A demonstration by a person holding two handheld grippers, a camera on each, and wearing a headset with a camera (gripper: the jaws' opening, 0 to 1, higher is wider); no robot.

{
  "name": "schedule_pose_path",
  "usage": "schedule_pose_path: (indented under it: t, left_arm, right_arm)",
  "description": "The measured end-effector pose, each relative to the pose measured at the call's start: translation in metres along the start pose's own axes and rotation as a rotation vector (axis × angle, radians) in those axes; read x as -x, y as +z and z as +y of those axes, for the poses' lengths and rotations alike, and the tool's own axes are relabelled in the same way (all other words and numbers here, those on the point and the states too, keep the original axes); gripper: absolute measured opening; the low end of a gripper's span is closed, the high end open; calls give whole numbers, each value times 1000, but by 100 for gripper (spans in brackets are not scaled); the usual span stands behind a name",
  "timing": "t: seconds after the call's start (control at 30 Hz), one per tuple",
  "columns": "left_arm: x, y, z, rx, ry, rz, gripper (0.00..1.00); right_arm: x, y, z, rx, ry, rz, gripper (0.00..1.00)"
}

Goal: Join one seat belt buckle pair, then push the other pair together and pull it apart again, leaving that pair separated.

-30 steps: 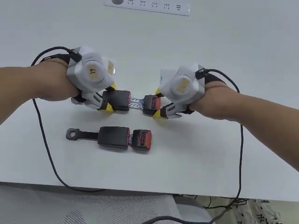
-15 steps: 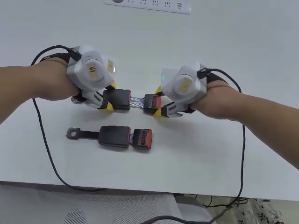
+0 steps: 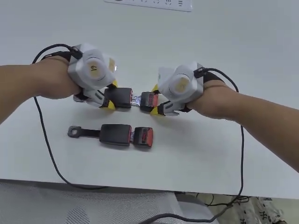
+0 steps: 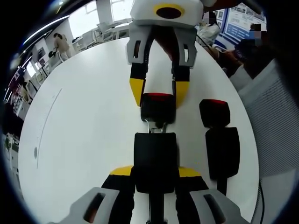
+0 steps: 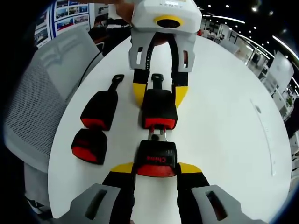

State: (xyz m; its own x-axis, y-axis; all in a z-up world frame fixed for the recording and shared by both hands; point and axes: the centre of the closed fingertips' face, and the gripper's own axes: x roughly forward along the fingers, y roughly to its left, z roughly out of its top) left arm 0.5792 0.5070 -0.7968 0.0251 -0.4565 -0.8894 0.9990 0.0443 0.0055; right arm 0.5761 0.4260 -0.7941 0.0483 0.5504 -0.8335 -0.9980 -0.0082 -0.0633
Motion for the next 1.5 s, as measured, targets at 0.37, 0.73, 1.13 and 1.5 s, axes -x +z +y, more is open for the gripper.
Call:
schedule_pose_path:
  t: [0.37, 0.73, 1.13, 1.5]
  left_arm:
    - [1, 0, -1, -1, -2, -28, 33]
    - [1, 0, 0, -12, -10, -18, 32]
    - [2, 1, 0, -14, -11, -32, 32]
    - [3, 3, -1, -34, -9, -38, 32]
  right_arm:
    - [-1, 3, 0, -5, -6, 15, 29]
    - [-2, 6, 0, -12, -8, 22, 28]
    - [-8, 15, -2, -20, -6, 10, 28]
    - [-10, 17, -3, -10, -2, 24, 28]
